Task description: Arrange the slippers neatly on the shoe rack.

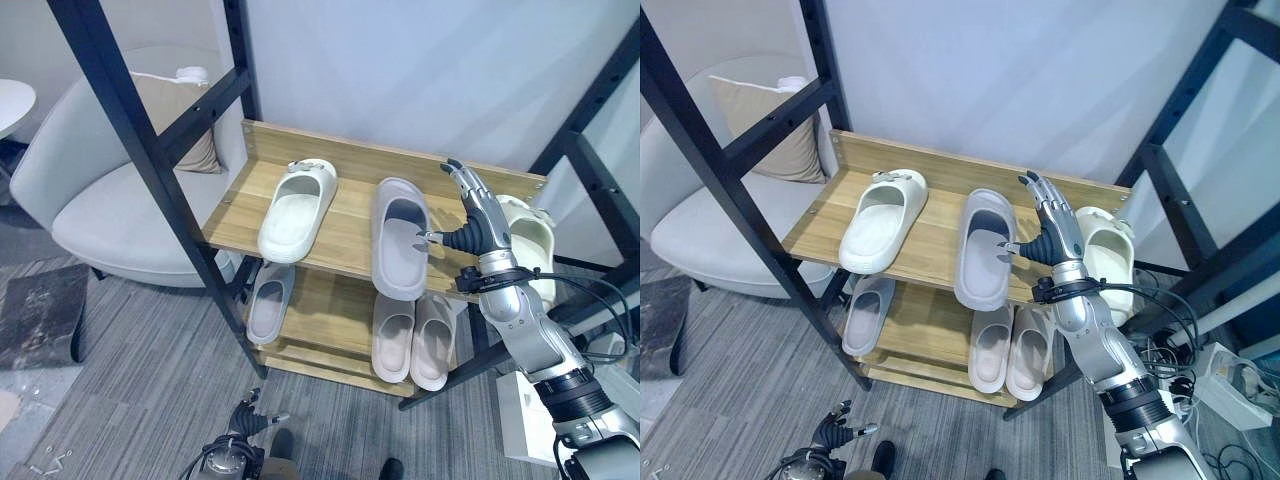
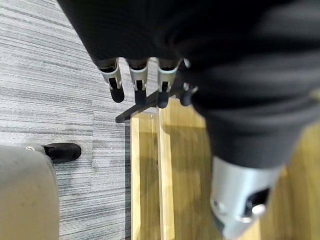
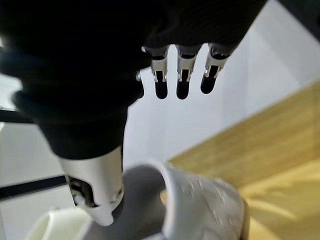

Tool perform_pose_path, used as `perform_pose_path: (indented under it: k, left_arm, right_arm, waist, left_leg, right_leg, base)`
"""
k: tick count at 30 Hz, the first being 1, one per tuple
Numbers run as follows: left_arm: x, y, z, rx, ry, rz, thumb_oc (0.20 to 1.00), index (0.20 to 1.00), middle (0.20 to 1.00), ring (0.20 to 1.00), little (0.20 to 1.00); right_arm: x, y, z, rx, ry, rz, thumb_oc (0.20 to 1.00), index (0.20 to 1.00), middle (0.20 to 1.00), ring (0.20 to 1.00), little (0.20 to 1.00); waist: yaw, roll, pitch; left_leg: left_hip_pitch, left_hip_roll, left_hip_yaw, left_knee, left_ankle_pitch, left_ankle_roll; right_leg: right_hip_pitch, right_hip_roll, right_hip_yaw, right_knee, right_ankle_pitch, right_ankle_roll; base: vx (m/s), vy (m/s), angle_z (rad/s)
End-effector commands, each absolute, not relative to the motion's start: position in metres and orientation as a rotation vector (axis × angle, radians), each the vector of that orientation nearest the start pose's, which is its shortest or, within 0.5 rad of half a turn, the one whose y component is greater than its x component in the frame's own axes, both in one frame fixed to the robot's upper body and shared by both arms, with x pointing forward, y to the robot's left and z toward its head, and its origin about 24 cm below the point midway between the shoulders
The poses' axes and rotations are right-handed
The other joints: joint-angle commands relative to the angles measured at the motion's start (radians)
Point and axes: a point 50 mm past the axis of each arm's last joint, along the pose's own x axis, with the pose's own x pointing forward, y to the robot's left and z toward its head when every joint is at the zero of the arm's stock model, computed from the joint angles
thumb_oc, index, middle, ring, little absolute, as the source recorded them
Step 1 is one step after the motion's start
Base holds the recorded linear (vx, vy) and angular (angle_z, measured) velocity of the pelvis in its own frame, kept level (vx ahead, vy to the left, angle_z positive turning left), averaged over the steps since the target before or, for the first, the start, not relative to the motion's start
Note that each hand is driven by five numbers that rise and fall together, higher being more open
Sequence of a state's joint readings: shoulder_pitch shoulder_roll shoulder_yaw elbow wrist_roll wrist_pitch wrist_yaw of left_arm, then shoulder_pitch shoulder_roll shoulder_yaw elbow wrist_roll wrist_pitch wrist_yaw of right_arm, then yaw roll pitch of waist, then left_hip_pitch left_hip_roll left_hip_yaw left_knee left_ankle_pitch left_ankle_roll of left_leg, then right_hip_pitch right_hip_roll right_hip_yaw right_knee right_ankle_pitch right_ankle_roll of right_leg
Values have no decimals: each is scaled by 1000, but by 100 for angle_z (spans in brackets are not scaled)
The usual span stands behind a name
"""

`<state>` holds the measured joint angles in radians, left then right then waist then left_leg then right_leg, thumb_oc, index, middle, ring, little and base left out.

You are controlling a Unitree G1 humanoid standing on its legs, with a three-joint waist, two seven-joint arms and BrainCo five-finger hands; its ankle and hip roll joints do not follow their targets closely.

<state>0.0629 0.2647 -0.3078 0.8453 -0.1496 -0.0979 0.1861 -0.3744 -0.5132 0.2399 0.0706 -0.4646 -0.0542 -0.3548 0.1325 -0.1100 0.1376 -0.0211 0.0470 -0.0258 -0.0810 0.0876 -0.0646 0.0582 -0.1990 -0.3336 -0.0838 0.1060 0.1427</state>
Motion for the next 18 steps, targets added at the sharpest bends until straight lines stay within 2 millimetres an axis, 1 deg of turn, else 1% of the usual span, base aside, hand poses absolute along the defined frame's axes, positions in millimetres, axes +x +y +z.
perform_pose_path:
  k: [1, 3, 7, 8, 9, 10, 11, 12, 14, 18]
  left_arm:
    - [160, 204, -125, 312, 772, 36, 1000, 1000, 1000, 1000, 1000]
    - [161, 204, -125, 309, 770, 36, 1000, 1000, 1000, 1000, 1000]
    - [160, 203, -125, 311, 769, 27, 1000, 1000, 1000, 1000, 1000]
    - [160, 203, -125, 311, 769, 28, 1000, 1000, 1000, 1000, 1000]
    - [160, 202, -125, 310, 766, 23, 1000, 1000, 1000, 1000, 1000]
    - [159, 202, -126, 313, 772, 22, 1000, 1000, 1000, 1000, 1000]
    - [160, 201, -126, 313, 771, 22, 1000, 1000, 1000, 1000, 1000]
    - [160, 201, -126, 312, 771, 23, 1000, 1000, 1000, 1000, 1000]
    - [162, 199, -125, 306, 761, 24, 1000, 1000, 1000, 1000, 1000]
    - [160, 200, -126, 305, 774, 30, 1000, 1000, 1000, 1000, 1000]
  right_arm:
    - [324, -167, 182, -945, -664, -176, 1000, 1000, 1000, 1000, 1000]
    - [325, -166, 182, -959, -662, -168, 1000, 1000, 1000, 1000, 1000]
    - [335, -167, 170, -988, -590, -156, 1000, 1000, 1000, 1000, 1000]
    - [336, -167, 170, -988, -591, -156, 937, 937, 937, 937, 937]
    - [338, -167, 169, -1004, -582, -150, 796, 796, 796, 796, 796]
    - [341, -167, 169, -1019, -579, -153, 297, 297, 297, 297, 297]
    - [341, -167, 170, -1019, -579, -153, 200, 200, 200, 200, 200]
    - [343, -169, 166, -1040, -562, -150, 200, 200, 200, 200, 200]
    - [345, -173, 169, -1080, -563, -171, 200, 200, 200, 200, 200]
    - [342, -175, 174, -1072, -582, -196, 200, 200, 200, 200, 200]
  waist:
    - [56, 14, 7]
    - [61, 13, 8]
    - [82, 11, 11]
    - [81, 11, 11]
    - [86, 10, 10]
    - [90, 10, 12]
    - [89, 10, 12]
    - [91, 10, 12]
    - [90, 12, 10]
    - [84, 14, 5]
  left_leg:
    - [28, -26, -31, 2, -92, 41]
    - [25, -28, -34, 2, -92, 41]
    - [18, -33, -49, 3, -91, 42]
    - [17, -34, -49, 3, -91, 42]
    - [16, -34, -52, 3, -91, 43]
    - [13, -36, -53, 3, -90, 42]
    - [12, -36, -53, 3, -90, 42]
    - [12, -36, -55, 3, -90, 42]
    - [12, -38, -58, 3, -90, 41]
    - [16, -36, -61, 3, -91, 39]
  right_leg:
    - [49, -28, -27, 45, -61, 46]
    - [50, -29, -31, 45, -60, 46]
    - [51, -32, -44, 43, -59, 48]
    - [51, -32, -45, 43, -59, 48]
    - [51, -33, -48, 43, -59, 48]
    - [51, -33, -50, 42, -58, 48]
    - [51, -33, -50, 42, -58, 48]
    - [52, -33, -50, 41, -59, 48]
    - [53, -33, -52, 41, -60, 47]
    - [58, -32, -52, 39, -63, 45]
  base:
    - [17, 18, 8]
    - [22, 23, 17]
    - [19, 22, 9]
    - [0, 0, 0]
    - [11, 22, 4]
    - [10, 22, 4]
    - [4, 17, 9]
    - [6, 8, 11]
    - [3, 14, 11]
    - [-1, 2, 1]
